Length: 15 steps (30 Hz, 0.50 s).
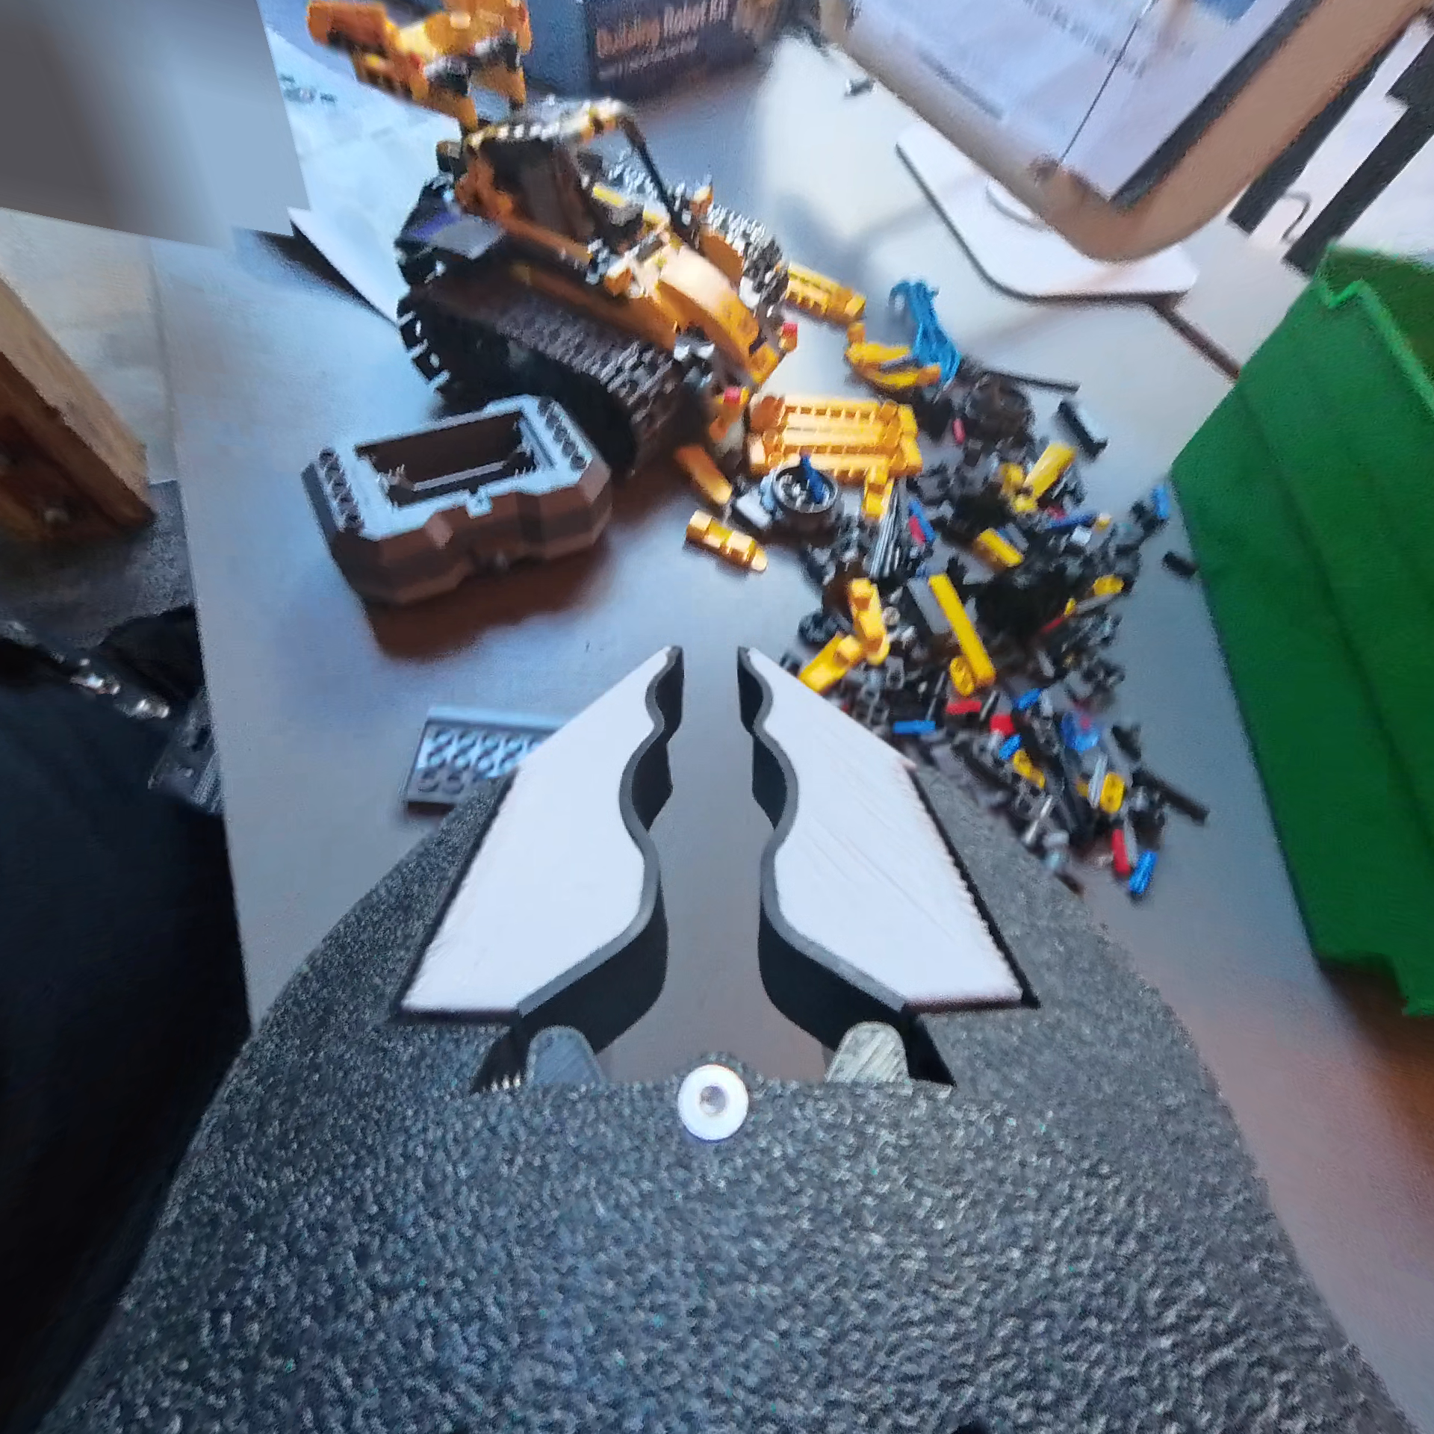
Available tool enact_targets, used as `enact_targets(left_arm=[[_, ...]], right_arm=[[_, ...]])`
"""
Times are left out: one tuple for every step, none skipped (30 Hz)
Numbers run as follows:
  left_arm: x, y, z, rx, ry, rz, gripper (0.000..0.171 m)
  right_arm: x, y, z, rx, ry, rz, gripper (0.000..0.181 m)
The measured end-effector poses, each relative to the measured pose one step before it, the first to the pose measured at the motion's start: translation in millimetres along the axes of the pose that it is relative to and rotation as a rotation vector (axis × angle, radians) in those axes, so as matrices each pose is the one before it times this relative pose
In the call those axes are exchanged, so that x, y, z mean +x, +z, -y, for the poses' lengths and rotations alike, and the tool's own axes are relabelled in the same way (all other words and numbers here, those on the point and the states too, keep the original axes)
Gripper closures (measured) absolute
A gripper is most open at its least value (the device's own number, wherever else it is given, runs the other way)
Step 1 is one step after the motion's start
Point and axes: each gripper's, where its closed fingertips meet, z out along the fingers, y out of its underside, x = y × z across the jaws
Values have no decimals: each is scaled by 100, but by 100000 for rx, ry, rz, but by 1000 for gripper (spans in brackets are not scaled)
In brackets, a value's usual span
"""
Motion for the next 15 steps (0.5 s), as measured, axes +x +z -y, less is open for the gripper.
enact_targets(left_arm=[[-2139, -414, -512, -2045, -715, 4476, 147], [-1742, -242, -485, -1423, -1299, 2802, 150], [-962, -53, -456, -1106, -1691, -779, 152], [-319, 112, -463, -1004, -1337, -3187, 155], [-332, 295, -621, -1884, -1176, -1144, 158], [-211, 444, -712, -2377, -123, -257, 160], [78, 551, -761, -2760, 887, -900, 162], [185, 619, -849, -3478, 1422, -805, 164], [99, 637, -1032, -4658, 2021, 35, 171], [291, 548, -732, -3004, 2019, -1135, 171], [425, 39, 323, 2697, 314, -2419, 171], [78, 23, 92, 995, -41, -494, 171], [17, 1, 32, 417, -40, -230, 171], [-42, -5, 14, 163, -580, 199, 171], [-59, -14, 36, 524, -699, 451, 171]], right_arm=[[229, 598, 804, 1522, -683, 50, 167], [270, 622, 813, 1631, -774, -88, 167], [285, 618, 814, 1879, -906, -216, 168], [306, 607, 774, 2079, -454, -293, 168], [324, 591, 694, 1978, 337, -307, 168], [295, 567, 606, 1849, 918, -60, 168], [291, 516, 486, 1710, 1087, -214, 168], [300, 467, 365, 1412, 1210, -472, 168], [323, 413, 209, 836, 1361, -615, 168], [353, 362, 84, 297, 1271, -727, 168], [366, 306, -2, -105, 1224, -790, 169], [329, 278, -10, -308, 1159, -502, 169], [303, 263, -7, -354, 1099, -230, 170], [352, 257, 17, -351, 888, -475, 170], [387, 242, 85, -133, 628, -810, 170]])
